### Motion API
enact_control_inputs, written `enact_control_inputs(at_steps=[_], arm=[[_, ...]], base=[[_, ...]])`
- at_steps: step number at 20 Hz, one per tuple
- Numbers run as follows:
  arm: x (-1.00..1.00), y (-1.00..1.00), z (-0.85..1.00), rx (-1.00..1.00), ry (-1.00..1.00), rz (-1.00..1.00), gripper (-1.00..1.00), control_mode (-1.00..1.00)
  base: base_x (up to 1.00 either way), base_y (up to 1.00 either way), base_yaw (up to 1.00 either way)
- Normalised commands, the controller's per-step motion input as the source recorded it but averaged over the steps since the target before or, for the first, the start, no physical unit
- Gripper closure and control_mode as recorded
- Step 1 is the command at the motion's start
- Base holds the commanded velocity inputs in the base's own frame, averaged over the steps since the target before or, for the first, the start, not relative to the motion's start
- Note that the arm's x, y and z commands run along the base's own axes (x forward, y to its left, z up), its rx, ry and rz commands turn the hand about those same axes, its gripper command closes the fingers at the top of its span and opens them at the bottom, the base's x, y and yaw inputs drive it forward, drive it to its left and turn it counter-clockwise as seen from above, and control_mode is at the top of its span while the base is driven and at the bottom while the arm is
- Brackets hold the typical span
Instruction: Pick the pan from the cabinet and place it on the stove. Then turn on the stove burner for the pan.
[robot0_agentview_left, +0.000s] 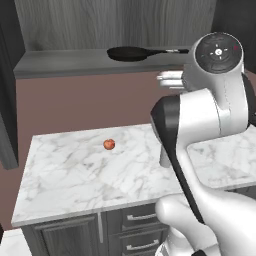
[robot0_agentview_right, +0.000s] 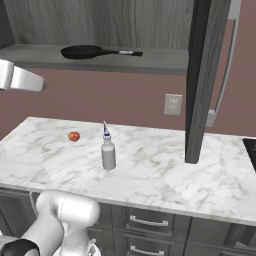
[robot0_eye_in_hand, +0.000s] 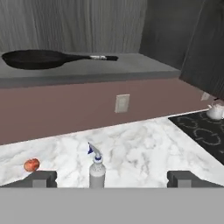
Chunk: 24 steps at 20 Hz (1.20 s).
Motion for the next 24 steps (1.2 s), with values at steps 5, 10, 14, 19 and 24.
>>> enact_control_inputs(at_steps=[5, 10, 14, 19, 24], arm=[[0.65, -0.03, 0.00, 0.00, -0.06, -0.37, -1.00, -1.00], [0.61, 0.00, 0.17, 0.00, -0.05, -0.33, -1.00, -1.00], [0.54, 0.00, 0.27, 0.00, -0.04, -0.27, -1.00, -1.00], [0.44, -0.01, 0.27, 0.00, 0.00, -0.21, -1.00, -1.00], [0.38, -0.09, 0.07, 0.00, 0.00, -0.16, -1.00, -1.00]], base=[[0.00, 0.00, 0.00], [0.00, 0.00, 0.00], [0.00, 0.00, 0.00], [0.00, 0.00, 0.00], [0.00, 0.00, 0.00]])
